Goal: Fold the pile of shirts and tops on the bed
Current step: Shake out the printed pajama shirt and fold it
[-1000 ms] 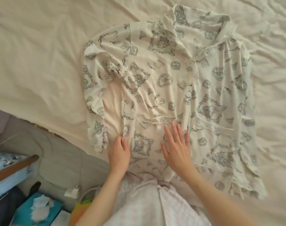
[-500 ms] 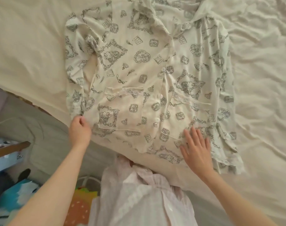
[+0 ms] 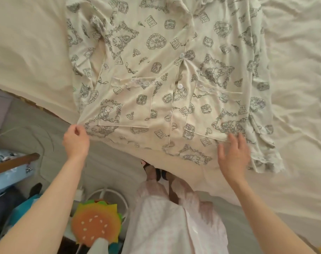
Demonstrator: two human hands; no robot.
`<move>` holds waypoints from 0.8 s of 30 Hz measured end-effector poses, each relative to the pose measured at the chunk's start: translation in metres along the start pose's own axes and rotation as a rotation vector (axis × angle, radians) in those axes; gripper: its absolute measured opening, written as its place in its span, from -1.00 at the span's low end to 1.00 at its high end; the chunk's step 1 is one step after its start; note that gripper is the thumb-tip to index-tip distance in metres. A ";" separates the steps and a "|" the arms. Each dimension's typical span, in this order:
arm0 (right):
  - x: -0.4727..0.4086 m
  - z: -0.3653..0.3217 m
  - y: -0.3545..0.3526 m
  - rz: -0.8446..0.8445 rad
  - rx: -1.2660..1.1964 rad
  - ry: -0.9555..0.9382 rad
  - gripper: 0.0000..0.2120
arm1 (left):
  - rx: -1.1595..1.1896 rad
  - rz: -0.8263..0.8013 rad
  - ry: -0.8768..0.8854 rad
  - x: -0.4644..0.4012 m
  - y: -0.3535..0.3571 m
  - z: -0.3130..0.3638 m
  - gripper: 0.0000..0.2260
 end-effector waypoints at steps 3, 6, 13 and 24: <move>-0.004 0.013 -0.008 0.041 -0.102 0.218 -0.51 | 0.118 -0.036 -0.045 -0.008 0.005 -0.004 -0.74; -0.005 0.024 -0.010 0.020 -0.137 0.421 -0.50 | 0.183 -0.106 0.042 -0.002 0.005 -0.009 -0.75; 0.023 0.021 -0.003 -0.048 -0.490 0.787 -0.53 | 0.172 -0.468 0.057 0.017 0.004 -0.035 -0.89; 0.056 0.062 -0.007 -0.050 -0.944 0.936 -0.68 | 0.226 -0.544 -0.226 0.013 0.006 -0.083 -0.82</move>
Point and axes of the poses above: each hand's wrist, its own x-axis away from the middle knuckle, its own y-axis out of the palm, z = x × y, the point moved 3 cm from there along -x, towards the middle knuckle, and after that the axes turned 1 degree about -x, right-handed, at the moved point
